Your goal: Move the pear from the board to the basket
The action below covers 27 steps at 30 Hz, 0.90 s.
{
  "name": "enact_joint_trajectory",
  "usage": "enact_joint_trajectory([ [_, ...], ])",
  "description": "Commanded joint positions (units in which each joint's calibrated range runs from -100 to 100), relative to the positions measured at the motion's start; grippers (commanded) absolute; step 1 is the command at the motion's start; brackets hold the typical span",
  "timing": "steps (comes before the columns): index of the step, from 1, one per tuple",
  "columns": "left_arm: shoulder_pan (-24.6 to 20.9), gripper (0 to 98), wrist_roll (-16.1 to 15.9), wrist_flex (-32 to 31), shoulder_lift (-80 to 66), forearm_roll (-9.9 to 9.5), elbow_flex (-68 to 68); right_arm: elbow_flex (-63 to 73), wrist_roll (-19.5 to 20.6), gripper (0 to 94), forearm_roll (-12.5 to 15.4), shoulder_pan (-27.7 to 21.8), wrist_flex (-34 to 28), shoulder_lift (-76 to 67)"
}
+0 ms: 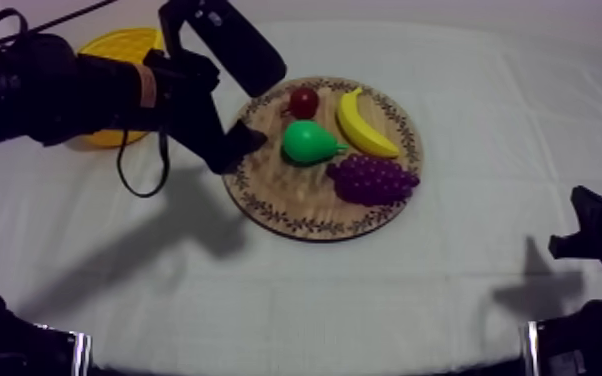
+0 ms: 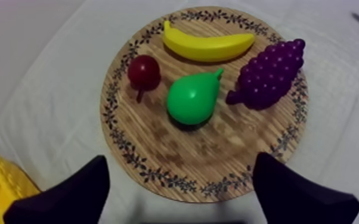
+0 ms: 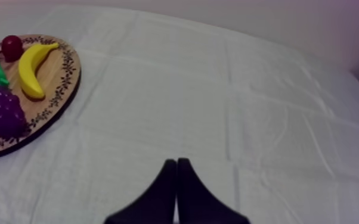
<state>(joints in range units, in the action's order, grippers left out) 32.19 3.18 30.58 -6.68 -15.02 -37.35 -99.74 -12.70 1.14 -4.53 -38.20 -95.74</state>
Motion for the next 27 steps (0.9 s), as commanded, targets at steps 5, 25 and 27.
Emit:
enact_joint_trajectory([
  [5, 0.13, 81.0, 0.98, 1.12, 1.45, -0.13, 0.59, -0.04, -0.02, 0.3, 0.00, 0.01, -0.03, -0.02],
  [25, 0.19, 80.9, -5.41, 22.35, 30.76, 4.97, 32.19, -0.04, -0.02, 0.3, 0.00, 0.01, -0.03, -0.02],
  [27, 0.34, 81.1, -5.87, 25.86, 34.31, 5.11, 36.62, -0.04, -0.02, 0.3, 0.00, 0.01, -0.03, -0.02],
])
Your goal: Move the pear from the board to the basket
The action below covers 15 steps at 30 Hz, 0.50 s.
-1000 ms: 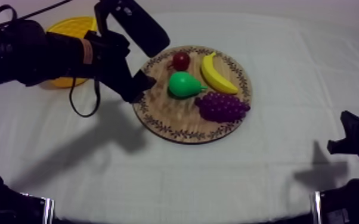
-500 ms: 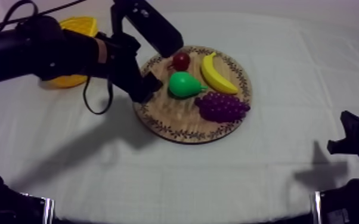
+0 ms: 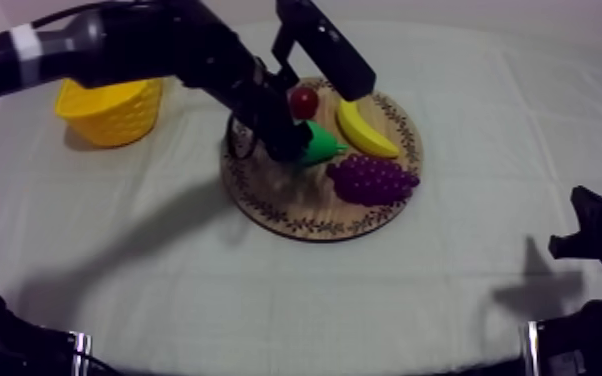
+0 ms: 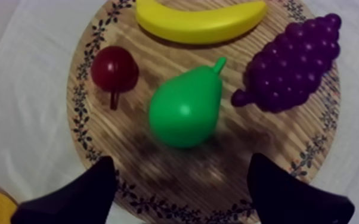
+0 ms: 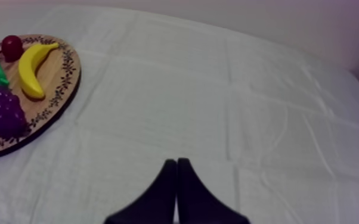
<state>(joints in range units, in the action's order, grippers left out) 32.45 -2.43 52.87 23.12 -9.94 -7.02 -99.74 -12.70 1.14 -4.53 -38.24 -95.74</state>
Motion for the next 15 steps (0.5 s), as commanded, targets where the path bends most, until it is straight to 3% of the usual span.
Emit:
enact_joint_trajectory([
  [1, 0.20, 81.0, -0.38, 5.30, 6.27, 0.03, 8.42, -0.04, -0.02, 0.3, 0.00, 0.01, 0.01, -0.02],
  [9, 0.90, 77.2, 0.03, 18.14, 18.26, -0.87, 22.30, -0.04, -0.02, 0.3, 0.00, 0.01, 0.01, -0.02],
  [15, 1.01, 64.4, 1.29, 23.60, 24.17, -1.89, 27.88, -0.04, -0.02, 0.3, 0.00, 0.01, 0.01, -0.02],
])
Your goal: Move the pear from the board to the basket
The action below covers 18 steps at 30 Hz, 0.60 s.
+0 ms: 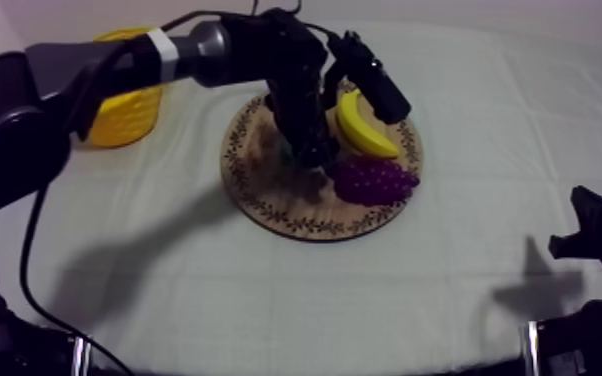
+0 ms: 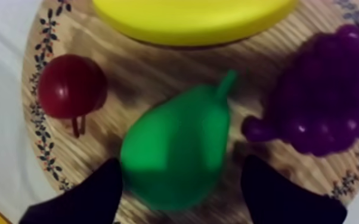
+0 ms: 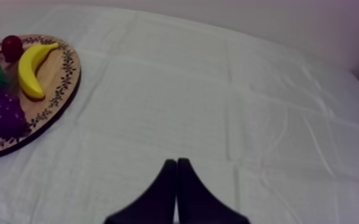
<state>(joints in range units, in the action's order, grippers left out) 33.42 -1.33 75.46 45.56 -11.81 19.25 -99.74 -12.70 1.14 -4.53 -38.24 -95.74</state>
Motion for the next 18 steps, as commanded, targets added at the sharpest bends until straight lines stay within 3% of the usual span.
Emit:
enact_joint_trajectory([
  [1, 0.05, 61.8, 0.45, 1.82, 2.57, -0.15, 2.51, -0.04, -0.02, 0.3, 0.00, 0.01, 0.01, -0.02],
  [11, 0.14, 49.7, 3.34, 4.93, 3.79, -1.93, 4.98, -0.04, 0.01, 0.3, 0.00, 0.01, 0.01, -0.02],
  [18, 0.35, 49.3, 6.85, 7.53, -9.73, -6.96, -3.82, -0.04, 0.00, 0.3, 0.00, 0.01, 0.01, -0.02],
])
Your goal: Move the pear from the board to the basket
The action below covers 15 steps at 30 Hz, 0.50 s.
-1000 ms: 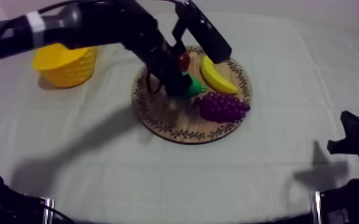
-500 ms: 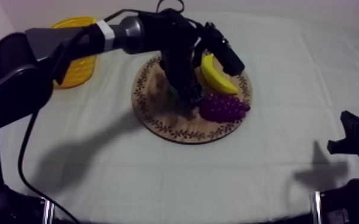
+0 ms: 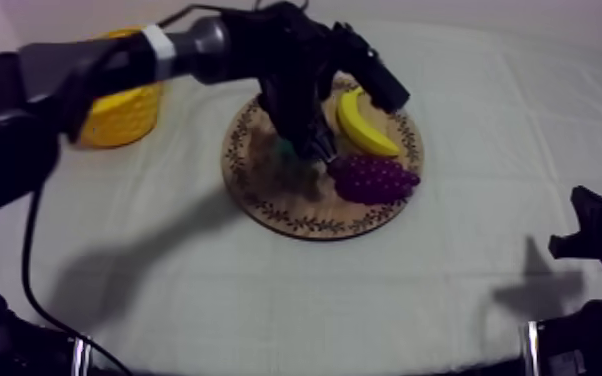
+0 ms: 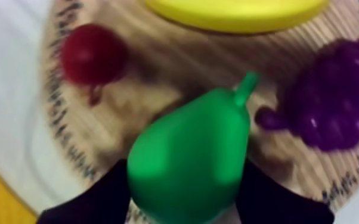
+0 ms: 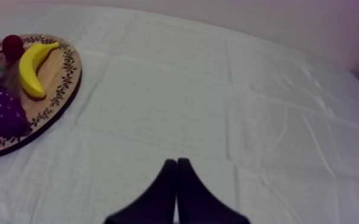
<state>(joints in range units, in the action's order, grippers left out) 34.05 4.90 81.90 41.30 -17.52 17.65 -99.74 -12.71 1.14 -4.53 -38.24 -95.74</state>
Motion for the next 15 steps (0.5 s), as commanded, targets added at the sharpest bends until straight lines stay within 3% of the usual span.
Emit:
enact_joint_trajectory([
  [1, -0.63, 49.3, 0.83, 2.28, -7.80, -2.05, -2.86, -0.04, 0.00, 0.3, 0.00, 0.01, 0.01, -0.02],
  [8, -5.37, 49.9, 0.34, 7.84, -23.21, -6.37, -4.79, -0.04, 0.01, 0.3, 0.00, 0.01, 0.01, -0.02],
  [15, -13.36, 50.5, -1.51, 6.86, -32.84, -8.32, -7.06, -0.04, -0.01, 0.3, 0.00, 0.01, 0.01, -0.02],
])
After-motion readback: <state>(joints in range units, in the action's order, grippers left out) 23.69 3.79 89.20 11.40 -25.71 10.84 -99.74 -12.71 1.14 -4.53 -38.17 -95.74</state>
